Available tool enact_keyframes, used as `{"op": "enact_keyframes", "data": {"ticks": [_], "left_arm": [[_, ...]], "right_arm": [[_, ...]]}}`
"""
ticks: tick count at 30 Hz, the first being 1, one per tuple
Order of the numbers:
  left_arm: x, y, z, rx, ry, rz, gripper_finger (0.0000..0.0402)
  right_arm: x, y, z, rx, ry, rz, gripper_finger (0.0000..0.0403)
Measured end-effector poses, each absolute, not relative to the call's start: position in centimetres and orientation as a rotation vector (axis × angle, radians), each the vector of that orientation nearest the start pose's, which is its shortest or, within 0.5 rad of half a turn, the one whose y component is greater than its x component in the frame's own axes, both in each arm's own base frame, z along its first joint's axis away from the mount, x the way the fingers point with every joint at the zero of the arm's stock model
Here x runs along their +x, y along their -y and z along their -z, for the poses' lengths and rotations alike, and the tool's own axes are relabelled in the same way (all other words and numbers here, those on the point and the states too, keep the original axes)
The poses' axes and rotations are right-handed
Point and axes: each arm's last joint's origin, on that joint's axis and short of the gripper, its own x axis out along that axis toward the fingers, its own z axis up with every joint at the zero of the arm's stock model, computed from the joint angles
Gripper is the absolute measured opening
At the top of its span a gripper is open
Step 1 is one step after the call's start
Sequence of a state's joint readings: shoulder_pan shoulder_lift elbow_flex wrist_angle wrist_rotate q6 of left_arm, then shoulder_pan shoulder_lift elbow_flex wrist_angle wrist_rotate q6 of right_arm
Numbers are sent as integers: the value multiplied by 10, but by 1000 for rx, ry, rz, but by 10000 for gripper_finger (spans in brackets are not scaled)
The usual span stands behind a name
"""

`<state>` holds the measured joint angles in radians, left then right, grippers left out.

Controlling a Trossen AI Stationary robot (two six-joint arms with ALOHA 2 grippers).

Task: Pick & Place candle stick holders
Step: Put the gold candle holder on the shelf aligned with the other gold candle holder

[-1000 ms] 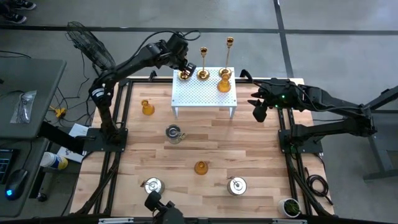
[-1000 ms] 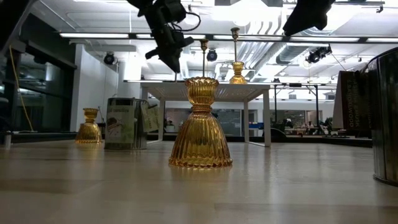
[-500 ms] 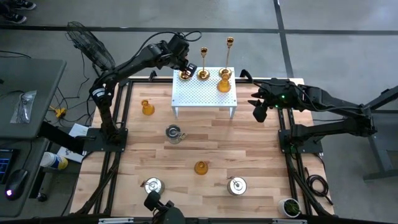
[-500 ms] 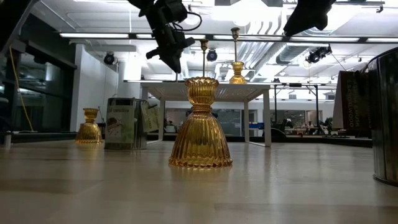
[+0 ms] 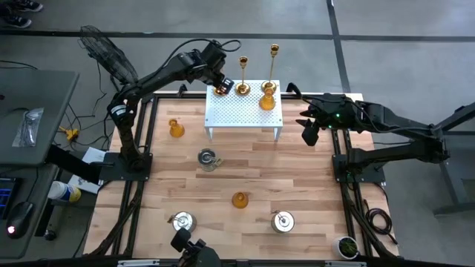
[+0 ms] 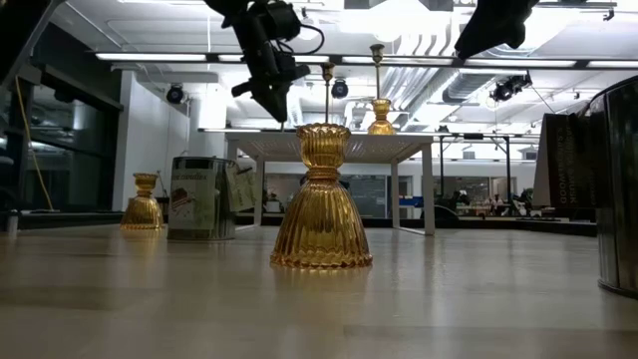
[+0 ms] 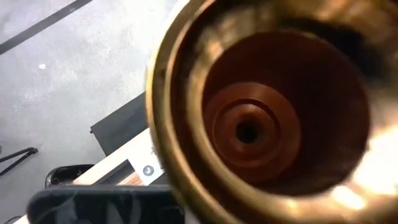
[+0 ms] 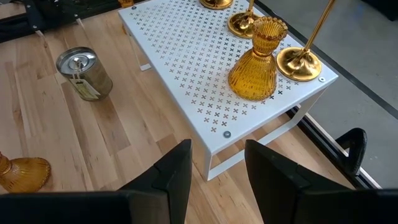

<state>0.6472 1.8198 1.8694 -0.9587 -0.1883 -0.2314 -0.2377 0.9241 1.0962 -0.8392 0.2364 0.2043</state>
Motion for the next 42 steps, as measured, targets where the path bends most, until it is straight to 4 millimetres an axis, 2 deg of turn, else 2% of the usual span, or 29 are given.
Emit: {"op": "enact_keyframes", "data": {"ticks": [11,15,21,25,35,42], "left_arm": [[306,-236,-357,-380,-833,-795,65],[304,-235,-358,-371,-838,-796,109],[300,-236,-361,-314,-846,-911,196],[298,-236,-363,-297,-846,-944,226],[298,-235,-364,-306,-843,-925,232],[291,-230,-375,-302,-812,-925,232]], "right_arm": [[161,46,-356,193,-627,524,140],[161,46,-356,193,-627,523,140],[161,46,-356,194,-629,524,140],[160,46,-355,194,-638,524,140],[160,46,-354,193,-649,524,140],[160,46,-354,193,-649,524,140]]}}
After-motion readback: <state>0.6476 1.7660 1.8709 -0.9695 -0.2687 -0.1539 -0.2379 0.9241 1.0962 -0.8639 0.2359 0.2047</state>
